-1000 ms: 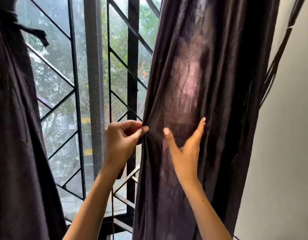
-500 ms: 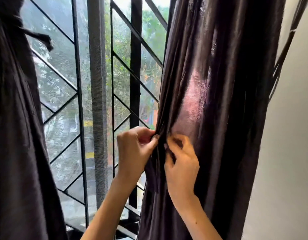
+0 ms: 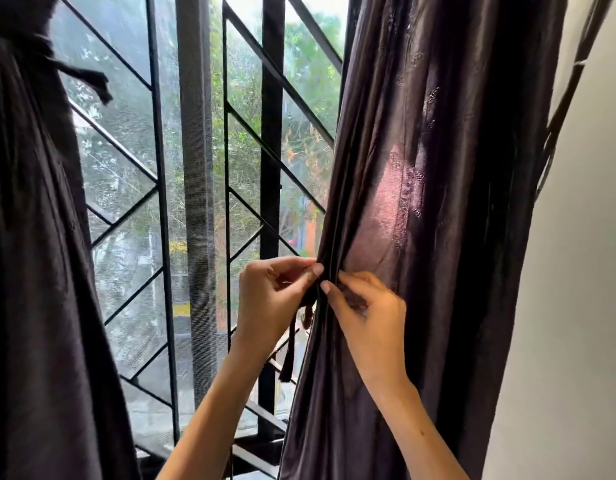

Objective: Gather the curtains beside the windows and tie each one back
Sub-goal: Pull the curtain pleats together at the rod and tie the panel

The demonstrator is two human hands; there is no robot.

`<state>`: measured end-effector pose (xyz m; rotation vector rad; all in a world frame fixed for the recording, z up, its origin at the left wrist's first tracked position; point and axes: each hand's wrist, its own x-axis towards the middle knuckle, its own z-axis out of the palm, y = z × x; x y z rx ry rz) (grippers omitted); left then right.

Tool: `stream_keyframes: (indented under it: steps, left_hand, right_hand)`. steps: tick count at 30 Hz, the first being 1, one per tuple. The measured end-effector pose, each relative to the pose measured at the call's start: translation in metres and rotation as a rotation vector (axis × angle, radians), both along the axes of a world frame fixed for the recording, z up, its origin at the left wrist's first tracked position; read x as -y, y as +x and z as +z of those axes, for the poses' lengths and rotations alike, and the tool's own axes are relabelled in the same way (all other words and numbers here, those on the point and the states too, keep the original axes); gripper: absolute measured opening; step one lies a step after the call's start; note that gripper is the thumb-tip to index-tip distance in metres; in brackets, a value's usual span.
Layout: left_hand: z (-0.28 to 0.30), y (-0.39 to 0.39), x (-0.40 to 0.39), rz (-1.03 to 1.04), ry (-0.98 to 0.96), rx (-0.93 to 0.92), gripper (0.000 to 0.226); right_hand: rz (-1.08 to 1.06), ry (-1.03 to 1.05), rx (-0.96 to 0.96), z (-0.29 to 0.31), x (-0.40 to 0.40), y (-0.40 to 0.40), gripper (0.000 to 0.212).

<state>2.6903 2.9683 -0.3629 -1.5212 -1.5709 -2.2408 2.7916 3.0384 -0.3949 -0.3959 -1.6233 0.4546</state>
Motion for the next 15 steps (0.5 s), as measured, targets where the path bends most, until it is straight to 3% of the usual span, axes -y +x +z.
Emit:
stream_keyframes:
  steps: [7,11,15]
  left_hand:
    - [-0.001,0.006,-0.001,0.245,0.074,-0.178,0.010]
    - [-0.004,0.014,-0.001,0.226,0.084,-0.248,0.004]
    - [-0.003,0.018,-0.001,0.203,0.079,-0.205,0.010]
  right_hand:
    - [-0.134,0.106,-0.108,-0.009,0.000,0.004,0.018]
    - [-0.154,0.164,-0.025,-0.011,0.001,-0.003,0.024]
    - [-0.197,0.194,0.104,-0.013,0.000,-0.004,0.026]
